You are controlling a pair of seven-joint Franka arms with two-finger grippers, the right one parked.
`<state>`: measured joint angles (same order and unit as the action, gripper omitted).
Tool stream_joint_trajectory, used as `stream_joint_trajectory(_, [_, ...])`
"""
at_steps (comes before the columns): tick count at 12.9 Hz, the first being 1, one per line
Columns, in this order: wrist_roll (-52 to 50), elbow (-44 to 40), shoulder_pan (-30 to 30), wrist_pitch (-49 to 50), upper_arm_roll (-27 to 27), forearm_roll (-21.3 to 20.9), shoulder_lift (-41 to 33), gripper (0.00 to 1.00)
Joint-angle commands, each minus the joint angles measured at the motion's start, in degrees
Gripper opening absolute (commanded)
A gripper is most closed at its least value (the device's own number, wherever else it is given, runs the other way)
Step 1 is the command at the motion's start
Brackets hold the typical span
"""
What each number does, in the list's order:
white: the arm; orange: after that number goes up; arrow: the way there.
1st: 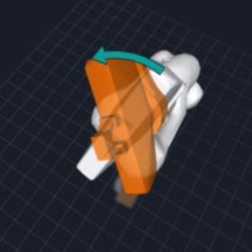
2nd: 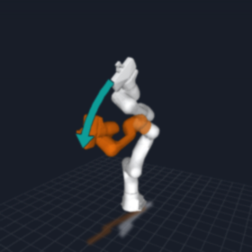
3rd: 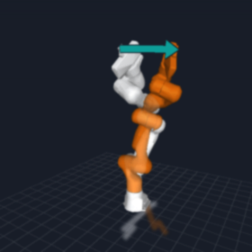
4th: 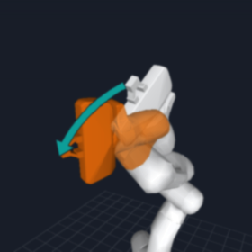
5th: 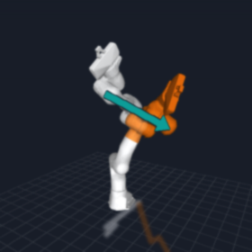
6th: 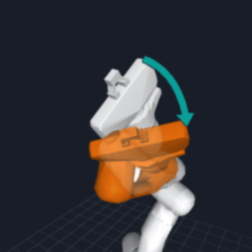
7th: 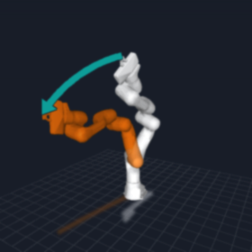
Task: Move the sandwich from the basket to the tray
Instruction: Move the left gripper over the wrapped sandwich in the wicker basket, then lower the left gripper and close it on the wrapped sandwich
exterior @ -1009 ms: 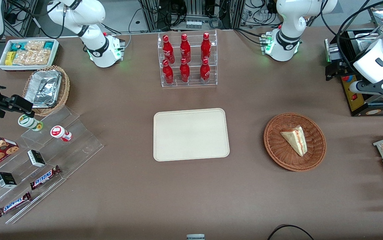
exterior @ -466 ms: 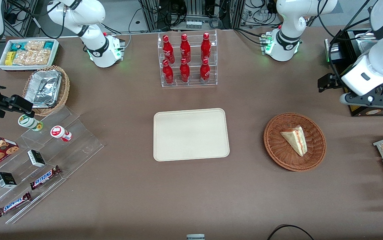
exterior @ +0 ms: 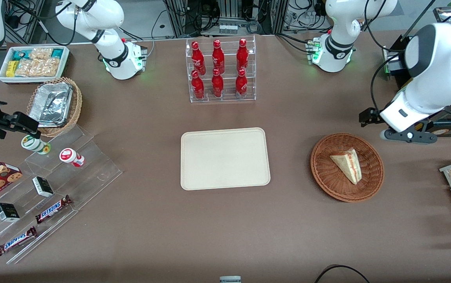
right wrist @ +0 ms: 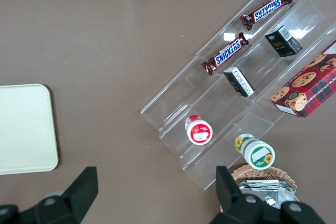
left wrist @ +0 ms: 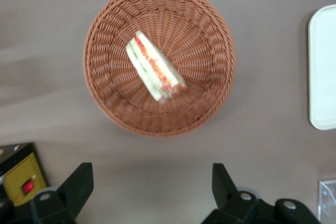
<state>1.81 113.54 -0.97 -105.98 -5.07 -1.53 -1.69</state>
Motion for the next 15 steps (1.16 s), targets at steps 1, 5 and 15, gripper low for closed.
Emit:
stream_joint_trajectory(1, [-0.7, 5.8, -0.3, -7.5, 0.4, -0.1, -0.4, 1.00])
stream_joint_trajectory(5, [-2.5, 12.0, 0.6, -20.7, 0.5, 0.0, 3.0, 1.00])
stream_joint_trajectory(15, [-47.3, 11.5, -0.2, -28.6, 0.1, 0.0, 11.2, 1.00])
